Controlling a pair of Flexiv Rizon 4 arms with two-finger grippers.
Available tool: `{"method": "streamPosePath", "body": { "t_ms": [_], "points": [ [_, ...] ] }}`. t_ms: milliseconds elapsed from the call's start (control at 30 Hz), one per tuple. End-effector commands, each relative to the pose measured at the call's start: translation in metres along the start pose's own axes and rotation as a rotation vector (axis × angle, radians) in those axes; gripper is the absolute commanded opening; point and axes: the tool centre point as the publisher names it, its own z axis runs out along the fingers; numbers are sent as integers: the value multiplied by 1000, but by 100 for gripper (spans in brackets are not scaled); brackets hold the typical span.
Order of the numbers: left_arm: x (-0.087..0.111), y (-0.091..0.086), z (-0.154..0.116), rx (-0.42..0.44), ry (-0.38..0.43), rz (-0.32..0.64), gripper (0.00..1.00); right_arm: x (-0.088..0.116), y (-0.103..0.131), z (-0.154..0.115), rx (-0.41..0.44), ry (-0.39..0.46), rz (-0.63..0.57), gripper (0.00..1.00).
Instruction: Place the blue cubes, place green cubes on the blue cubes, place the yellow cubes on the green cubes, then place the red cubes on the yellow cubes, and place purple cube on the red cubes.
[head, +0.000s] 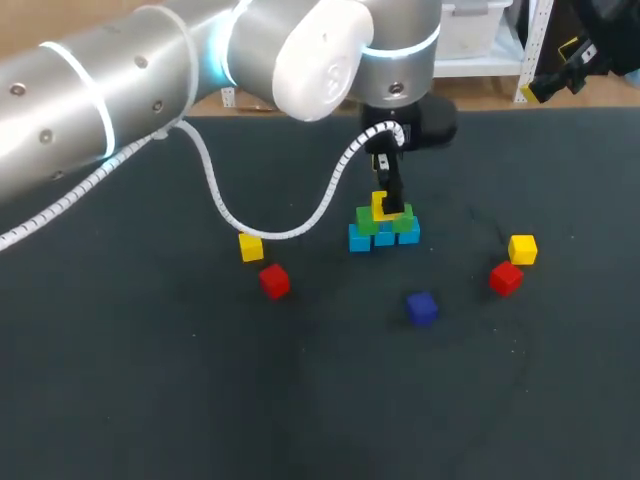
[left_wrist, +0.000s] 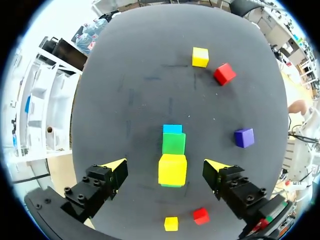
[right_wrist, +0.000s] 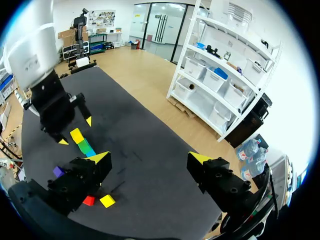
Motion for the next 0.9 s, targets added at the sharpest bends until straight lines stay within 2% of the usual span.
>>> {"method": "streamPosePath", "body": {
  "t_ms": [33,300,500,600,900],
  "points": [
    [14,-6,-15,5,-31,-9,100,0,0,-1,1,1,0,100],
    [49,-11,-43,3,-76,-97,100,0,0,-1,1,1,0,100],
    [69,-11,-47,-31,-58,-114,100,0,0,-1,1,1,0,100],
    [65,-10,-44,-44,-38,-85,100,0,0,-1,1,1,0,100],
    [33,-9,-29,-28,7,70,100,0,0,-1,1,1,0,100]
  ]
}}
